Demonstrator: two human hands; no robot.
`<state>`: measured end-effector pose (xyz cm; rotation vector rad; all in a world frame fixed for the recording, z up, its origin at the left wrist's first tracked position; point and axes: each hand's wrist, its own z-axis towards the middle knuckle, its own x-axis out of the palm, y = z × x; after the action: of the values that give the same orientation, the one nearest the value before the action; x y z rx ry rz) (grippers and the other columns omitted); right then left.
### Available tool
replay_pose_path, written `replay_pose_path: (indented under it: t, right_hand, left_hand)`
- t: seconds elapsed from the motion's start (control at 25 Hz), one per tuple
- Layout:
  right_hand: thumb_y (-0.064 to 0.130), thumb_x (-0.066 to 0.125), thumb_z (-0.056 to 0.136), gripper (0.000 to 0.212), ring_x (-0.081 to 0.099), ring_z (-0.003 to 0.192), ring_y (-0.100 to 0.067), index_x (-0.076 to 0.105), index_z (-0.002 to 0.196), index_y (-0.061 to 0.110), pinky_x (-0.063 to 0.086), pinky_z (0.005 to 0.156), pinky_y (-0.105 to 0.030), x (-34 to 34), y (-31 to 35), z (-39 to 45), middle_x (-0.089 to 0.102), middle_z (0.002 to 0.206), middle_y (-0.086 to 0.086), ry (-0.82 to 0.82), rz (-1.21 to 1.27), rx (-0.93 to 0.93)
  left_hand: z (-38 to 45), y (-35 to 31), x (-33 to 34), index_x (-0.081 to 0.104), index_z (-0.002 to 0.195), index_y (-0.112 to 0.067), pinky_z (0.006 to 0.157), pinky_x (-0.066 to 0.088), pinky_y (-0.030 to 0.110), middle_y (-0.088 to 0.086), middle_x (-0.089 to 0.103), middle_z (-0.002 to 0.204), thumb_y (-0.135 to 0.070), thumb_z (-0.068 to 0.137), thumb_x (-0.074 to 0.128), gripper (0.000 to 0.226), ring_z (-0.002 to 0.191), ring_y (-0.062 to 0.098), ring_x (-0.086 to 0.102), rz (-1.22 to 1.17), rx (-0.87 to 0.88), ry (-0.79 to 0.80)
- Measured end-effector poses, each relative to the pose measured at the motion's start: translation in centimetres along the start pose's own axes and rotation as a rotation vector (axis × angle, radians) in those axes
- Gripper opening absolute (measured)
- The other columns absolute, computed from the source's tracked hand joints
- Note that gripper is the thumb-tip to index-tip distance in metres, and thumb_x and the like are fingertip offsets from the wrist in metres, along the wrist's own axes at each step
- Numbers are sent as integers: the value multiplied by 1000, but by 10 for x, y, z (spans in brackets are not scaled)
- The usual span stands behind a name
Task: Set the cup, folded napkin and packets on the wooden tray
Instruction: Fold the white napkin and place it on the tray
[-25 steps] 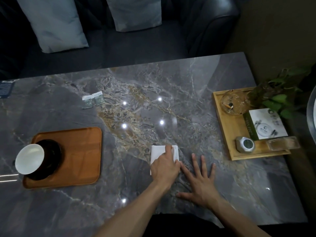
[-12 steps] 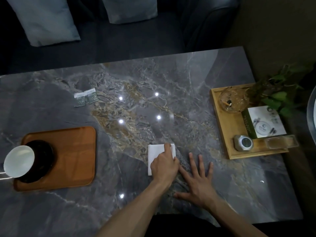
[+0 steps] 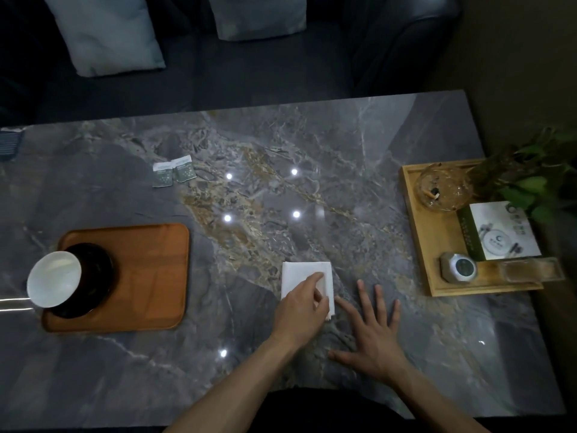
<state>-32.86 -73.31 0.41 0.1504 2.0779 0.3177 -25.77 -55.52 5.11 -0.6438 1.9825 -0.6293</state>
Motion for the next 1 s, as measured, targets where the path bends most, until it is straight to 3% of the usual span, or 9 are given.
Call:
replay_pose_path:
  t: [0.08, 0.2, 0.28, 0.4, 0.52, 0.64, 1.0]
  right_hand:
    - [74, 53, 76, 82, -23, 147, -26, 26, 145, 39, -20, 113, -59, -5, 3, -1, -9, 164, 4, -63, 129, 21]
    - [42, 60, 90, 49, 18, 147, -31, 48, 132, 19, 10, 116, -64, -21, 22, 4, 31, 157, -3, -315, 366, 146]
    - [33, 54, 93, 44, 29, 143, -32, 49, 133, 14, 21, 114, -63, -32, 44, 15, 41, 151, -7, -442, 376, 137]
    - [33, 40, 97, 48, 27, 145, -29, 45, 142, 17, 15, 118, -57, -41, 76, 34, 41, 152, -4, -454, 210, -45]
    - [34, 34, 97, 53, 29, 144, -32, 43, 145, 13, 15, 113, -56, -34, 89, 49, 42, 152, -6, -369, 18, -156]
    - [37, 32, 98, 56, 24, 146, -32, 40, 147, 11, 14, 113, -56, -24, 78, 61, 38, 154, -8, -298, -72, -128]
    - [42, 33, 98, 64, 9, 149, -27, 26, 152, 9, 14, 116, -54, -5, 56, 73, 19, 161, -8, -260, -86, -149]
  left_hand:
    - [-8, 15, -9, 53, 128, -33, 76, 54, 35, -14, 63, 98, -37, 90, 53, 38, 82, 6, 61, -34, 67, -79]
    - [-11, 39, -22, 61, 118, -26, 73, 49, 28, -8, 65, 104, -33, 89, 50, 32, 90, 10, 61, 27, 114, -243]
    - [-8, 49, -30, 61, 119, -19, 83, 46, 29, -1, 62, 114, -35, 89, 46, 37, 104, 16, 56, 153, 138, -315]
    - [0, 55, -31, 53, 131, -12, 106, 40, 39, 5, 55, 134, -33, 92, 44, 45, 126, 22, 48, 308, 219, -309]
    - [6, 59, -22, 37, 146, -9, 118, 25, 46, 9, 36, 154, -30, 96, 34, 54, 144, 24, 28, 429, 256, -212]
    - [10, 61, -10, 27, 150, -6, 120, 17, 46, 11, 23, 159, -32, 99, 27, 57, 148, 24, 18, 537, 265, -133]
    - [18, 77, 2, 20, 151, -7, 115, 15, 50, 9, 14, 161, -41, 97, 32, 66, 148, 22, 15, 618, 215, -84]
